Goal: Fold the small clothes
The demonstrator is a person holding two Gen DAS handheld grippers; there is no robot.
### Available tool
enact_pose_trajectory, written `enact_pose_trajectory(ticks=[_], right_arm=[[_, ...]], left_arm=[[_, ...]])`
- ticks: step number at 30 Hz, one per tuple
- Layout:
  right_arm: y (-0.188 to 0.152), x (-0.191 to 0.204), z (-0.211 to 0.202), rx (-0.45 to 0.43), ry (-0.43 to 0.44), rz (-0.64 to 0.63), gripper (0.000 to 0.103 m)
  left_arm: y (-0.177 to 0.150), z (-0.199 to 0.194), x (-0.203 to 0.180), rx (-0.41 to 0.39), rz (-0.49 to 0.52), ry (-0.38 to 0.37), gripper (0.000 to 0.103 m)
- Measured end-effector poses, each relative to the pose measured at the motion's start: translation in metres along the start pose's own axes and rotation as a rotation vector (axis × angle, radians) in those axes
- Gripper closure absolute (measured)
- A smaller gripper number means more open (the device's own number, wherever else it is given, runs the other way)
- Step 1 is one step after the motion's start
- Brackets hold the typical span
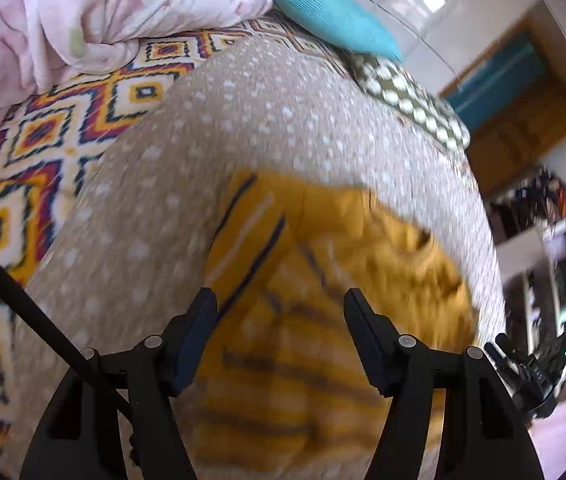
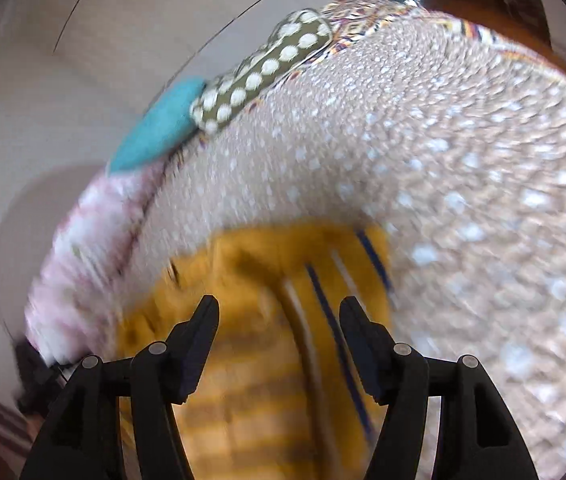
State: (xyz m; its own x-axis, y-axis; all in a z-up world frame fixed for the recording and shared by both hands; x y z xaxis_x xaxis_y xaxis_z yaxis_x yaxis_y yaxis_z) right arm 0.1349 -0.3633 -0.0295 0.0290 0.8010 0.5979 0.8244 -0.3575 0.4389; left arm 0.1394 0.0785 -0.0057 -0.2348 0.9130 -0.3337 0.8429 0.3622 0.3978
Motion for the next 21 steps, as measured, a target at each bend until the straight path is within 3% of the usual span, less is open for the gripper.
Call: enact_pose_trajectory(ticks=[6, 7, 8, 10, 12, 14, 16, 18, 21], right_arm=[[-0.079, 0.005, -0.009, 0.094, -0.007, -0.077, 0.036], [-0.088, 0.007, -0.005, 0.115, 0.002, -0.096, 0.049], [-0.093, 0.008, -0.003, 0.121, -0.011, -0.118, 0.087], [-0.094, 0.001, -0.010, 0.101, -0.068, -0.129, 0.094], [-0.089, -0.012, -0.019, 0.068, -0.156, -0.123, 0.095], [-0.084, -0.024, -0.030, 0.028, -0.301, -0.149, 0.095], [-0.086, -0.024, -0.037, 0.034, -0.290, -0.126, 0.083], [-0.087, -0.012, -0.050, 0.011, -0.250, -0.133, 0.080], [-0.086, 0.012, -0.074, -0.063, -0.269, -0.196, 0.077]], left_arm=[[-0.065, -0.009, 0.000, -0.003, 0.142, 0.110, 0.035], [-0.072, -0.007, 0.000, -0.003, 0.155, 0.120, 0.035], [-0.078, -0.006, 0.001, -0.005, 0.170, 0.141, 0.035], [-0.091, -0.006, 0.003, -0.030, 0.200, 0.199, 0.035], [-0.102, -0.009, 0.005, -0.068, 0.228, 0.230, 0.035], [-0.109, -0.012, 0.011, -0.097, 0.238, 0.256, 0.032], [-0.115, -0.014, 0.019, -0.121, 0.225, 0.269, 0.029], [-0.119, -0.014, 0.024, -0.133, 0.198, 0.260, 0.028], [-0.124, -0.010, 0.032, -0.162, 0.151, 0.241, 0.021]])
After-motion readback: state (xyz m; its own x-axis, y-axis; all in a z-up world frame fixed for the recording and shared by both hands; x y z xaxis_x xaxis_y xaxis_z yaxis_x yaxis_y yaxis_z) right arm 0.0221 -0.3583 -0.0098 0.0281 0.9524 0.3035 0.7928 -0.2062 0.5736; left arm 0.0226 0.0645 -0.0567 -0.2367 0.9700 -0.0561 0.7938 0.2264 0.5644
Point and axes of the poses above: each gripper's, at about its wrist camera, not at the fingertips, and z roughly the way its jaws point, x to its left, y to its top, the point moved 5 cm from there along z, roughly the way its jaws point, and after that the axes turned 4 degrees about y, right-handed, at the moved point
